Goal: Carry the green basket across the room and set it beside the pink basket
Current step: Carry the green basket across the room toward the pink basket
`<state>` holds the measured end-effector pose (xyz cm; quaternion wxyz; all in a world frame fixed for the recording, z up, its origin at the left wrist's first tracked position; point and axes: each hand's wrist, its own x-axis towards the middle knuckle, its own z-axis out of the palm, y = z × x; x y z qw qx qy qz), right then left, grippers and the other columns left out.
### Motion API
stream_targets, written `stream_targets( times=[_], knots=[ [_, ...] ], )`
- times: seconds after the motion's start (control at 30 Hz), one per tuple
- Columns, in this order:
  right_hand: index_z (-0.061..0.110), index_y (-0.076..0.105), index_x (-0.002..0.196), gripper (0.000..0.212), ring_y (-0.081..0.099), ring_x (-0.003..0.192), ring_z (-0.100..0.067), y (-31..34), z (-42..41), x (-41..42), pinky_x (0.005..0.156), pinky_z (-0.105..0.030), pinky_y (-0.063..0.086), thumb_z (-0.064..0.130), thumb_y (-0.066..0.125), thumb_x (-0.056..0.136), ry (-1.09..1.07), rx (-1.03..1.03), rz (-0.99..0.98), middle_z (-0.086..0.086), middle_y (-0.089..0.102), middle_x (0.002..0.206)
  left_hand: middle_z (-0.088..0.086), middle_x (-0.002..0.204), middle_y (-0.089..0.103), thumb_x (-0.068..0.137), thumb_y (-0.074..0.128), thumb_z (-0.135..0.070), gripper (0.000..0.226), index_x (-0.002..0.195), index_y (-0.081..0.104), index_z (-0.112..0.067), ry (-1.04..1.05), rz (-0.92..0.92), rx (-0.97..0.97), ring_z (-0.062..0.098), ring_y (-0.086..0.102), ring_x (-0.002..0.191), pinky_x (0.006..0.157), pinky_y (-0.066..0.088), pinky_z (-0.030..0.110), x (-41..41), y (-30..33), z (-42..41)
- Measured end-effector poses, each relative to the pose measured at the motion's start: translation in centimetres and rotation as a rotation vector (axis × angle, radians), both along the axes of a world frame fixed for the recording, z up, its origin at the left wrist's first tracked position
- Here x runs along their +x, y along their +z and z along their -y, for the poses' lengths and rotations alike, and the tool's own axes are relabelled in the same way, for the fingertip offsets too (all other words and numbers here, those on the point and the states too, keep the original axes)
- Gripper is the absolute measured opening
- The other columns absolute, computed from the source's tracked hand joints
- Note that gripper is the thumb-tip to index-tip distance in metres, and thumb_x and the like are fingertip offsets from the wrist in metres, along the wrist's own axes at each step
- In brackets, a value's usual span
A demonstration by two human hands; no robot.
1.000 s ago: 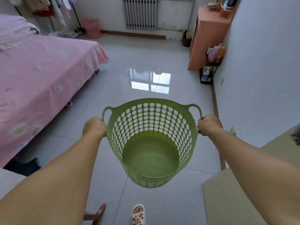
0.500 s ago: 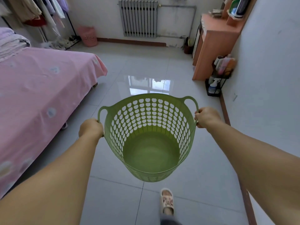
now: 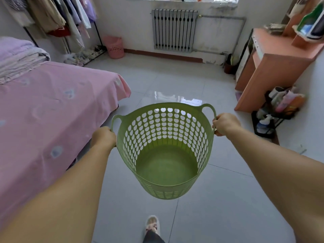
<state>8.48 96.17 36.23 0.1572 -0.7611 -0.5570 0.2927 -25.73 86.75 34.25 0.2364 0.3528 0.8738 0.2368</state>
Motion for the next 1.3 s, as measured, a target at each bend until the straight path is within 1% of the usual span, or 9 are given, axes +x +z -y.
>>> stream_targets(
  times=[0.23, 0.3, 0.43, 0.6, 0.63, 0.7, 0.87, 1.17, 1.3],
  knots=[
    [-0.006, 0.069, 0.101, 0.024, 0.072, 0.092, -0.037, -0.7, -17.6, -7.7, 0.089, -0.048, 0.058, 0.001, 0.048, 0.09, -0.036, -0.001, -0.017, -0.023, 0.074, 0.1, 0.022, 0.097, 0.073, 0.088, 0.046, -0.008, 0.025, 0.089, 0.069, 0.003, -0.03, 0.033, 0.009, 0.039, 0.07, 0.093, 0.087, 0.057, 0.043, -8.3, -0.1, -17.7],
    [-0.006, 0.069, 0.099, 0.023, 0.072, 0.09, -0.037, -0.5, -21.6, -9.9, 0.088, -0.048, 0.058, 0.003, 0.049, 0.092, -0.054, -0.009, -0.046, -0.023, 0.073, 0.098, 0.025, 0.096, 0.073, 0.09, 0.047, -0.011, 0.027, 0.085, 0.068, 0.004, -0.055, 0.059, 0.023, 0.04, 0.07, 0.093, 0.089, 0.057, 0.047, -10.1, 0.4, -22.4],
    [-0.005, 0.069, 0.098, 0.022, 0.072, 0.089, -0.037, -0.1, -30.1, -13.7, 0.088, -0.048, 0.058, 0.005, 0.05, 0.094, -0.064, -0.017, -0.071, -0.023, 0.073, 0.099, 0.026, 0.099, 0.072, 0.086, 0.047, -0.003, 0.02, 0.083, 0.067, 0.001, -0.063, 0.054, 0.039, 0.041, 0.069, 0.095, 0.091, 0.055, 0.05, -13.9, 1.1, -31.7],
    [-0.002, 0.068, 0.101, 0.022, 0.072, 0.09, -0.035, -0.7, -41.0, -18.2, 0.088, -0.046, 0.058, 0.007, 0.05, 0.095, -0.073, -0.013, -0.09, -0.021, 0.072, 0.101, 0.028, 0.099, 0.072, 0.087, 0.049, -0.007, 0.025, 0.066, 0.061, -0.004, -0.083, 0.054, 0.053, 0.042, 0.069, 0.096, 0.092, 0.054, 0.051, -18.1, 0.6, -42.7],
    [-0.002, 0.068, 0.102, 0.022, 0.072, 0.089, -0.035, -1.5, -46.5, -19.7, 0.088, -0.045, 0.058, 0.008, 0.049, 0.095, -0.079, -0.024, -0.089, -0.02, 0.072, 0.101, 0.028, 0.098, 0.072, 0.088, 0.048, -0.008, 0.026, 0.066, 0.061, -0.004, -0.073, 0.04, 0.057, 0.042, 0.069, 0.095, 0.092, 0.054, 0.05, -19.7, 0.0, -48.0],
    [-0.002, 0.069, 0.102, 0.023, 0.073, 0.089, -0.034, -1.5, -50.1, -20.7, 0.088, -0.045, 0.058, 0.009, 0.05, 0.095, -0.073, -0.042, -0.066, -0.02, 0.073, 0.101, 0.027, 0.095, 0.072, 0.09, 0.046, -0.012, 0.03, 0.067, 0.063, -0.002, -0.061, 0.027, 0.031, 0.042, 0.07, 0.092, 0.091, 0.055, 0.049, -20.9, 0.1, -51.4],
    [-0.003, 0.068, 0.102, 0.022, 0.073, 0.087, -0.035, -1.3, -63.1, -24.7, 0.087, -0.045, 0.059, 0.008, 0.05, 0.095, -0.065, -0.07, -0.093, -0.021, 0.073, 0.1, 0.03, 0.096, 0.071, 0.092, 0.046, -0.016, 0.032, 0.087, 0.069, 0.007, -0.022, 0.066, 0.051, 0.044, 0.069, 0.092, 0.091, 0.055, 0.05, -24.3, 0.2, -63.1],
    [0.0, 0.069, 0.091, 0.018, 0.074, 0.083, -0.037, -1.2, -86.8, -34.8, 0.085, -0.047, 0.059, 0.006, 0.053, 0.093, 0.007, -0.04, -0.116, -0.021, 0.074, 0.095, 0.026, 0.098, 0.072, 0.085, 0.047, -0.002, 0.023, 0.089, 0.069, 0.003, 0.045, 0.027, 0.034, 0.043, 0.069, 0.093, 0.089, 0.056, 0.051, -34.9, -0.8, -85.9],
    [-0.003, 0.071, 0.091, 0.02, 0.074, 0.083, -0.038, -1.8, -97.4, -39.5, 0.086, -0.047, 0.059, 0.004, 0.053, 0.091, 0.005, -0.034, -0.107, -0.022, 0.075, 0.094, 0.027, 0.094, 0.073, 0.087, 0.049, -0.002, 0.022, 0.074, 0.066, 0.0, 0.011, 0.011, 0.044, 0.043, 0.071, 0.09, 0.087, 0.057, 0.052, -40.1, -1.2, -97.4]
  ],
)
